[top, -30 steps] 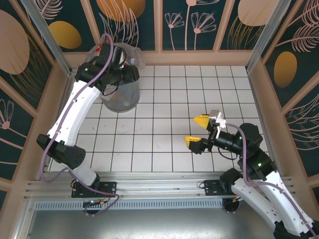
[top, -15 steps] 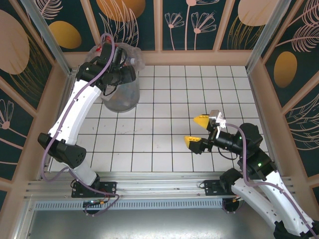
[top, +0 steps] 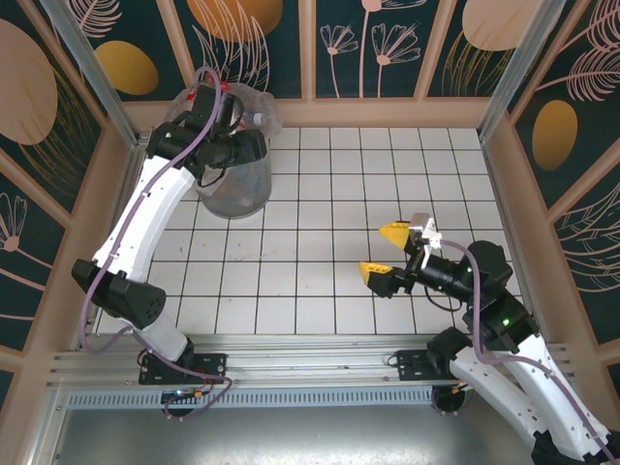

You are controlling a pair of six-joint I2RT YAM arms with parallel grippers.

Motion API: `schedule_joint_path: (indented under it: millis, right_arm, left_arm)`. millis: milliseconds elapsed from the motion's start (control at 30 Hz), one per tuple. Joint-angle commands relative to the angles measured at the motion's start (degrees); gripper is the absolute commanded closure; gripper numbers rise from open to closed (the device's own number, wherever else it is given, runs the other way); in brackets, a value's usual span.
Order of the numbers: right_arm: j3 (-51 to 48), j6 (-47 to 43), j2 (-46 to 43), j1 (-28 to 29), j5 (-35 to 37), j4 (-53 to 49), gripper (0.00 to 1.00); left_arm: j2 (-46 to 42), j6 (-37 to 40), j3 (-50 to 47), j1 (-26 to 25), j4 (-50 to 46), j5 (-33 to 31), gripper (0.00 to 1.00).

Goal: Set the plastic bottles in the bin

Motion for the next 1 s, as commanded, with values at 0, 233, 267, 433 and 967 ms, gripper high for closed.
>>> schedule_joint_path:
  millis: [0,233,267,433,967]
  right_arm:
    - [-0.57,0.08,-0.93,-0.44,1.39,0.80,0.01]
    - [-0.92,0.29,-1.60,-0.43,2.01,0.68,0.01]
    - [-0.78,0.18,-1.57,-0.43,2.57,0.72,0.01]
    - [-0.76,0.31,-1.37,-0.49,4.07,0.82,0.01]
    - [0.60,2.57,1.89,-0.43,13.26,3.44,0.01]
  left_arm:
    - [-3.51,1.68,-0.33,0.18,3.86,6.72,0.28]
    - [-6.97,3.54,-2.75,0.19,6.59,12.85,0.13]
    - [-7.36,3.72,-3.05,0.15,7.00,13.17,0.11]
    - [-10.60,5.50,-5.93,0.19,12.60,18.60,0.01]
    - [-23.67,14.47,-21.29,0.19,29.58,38.05,0.01]
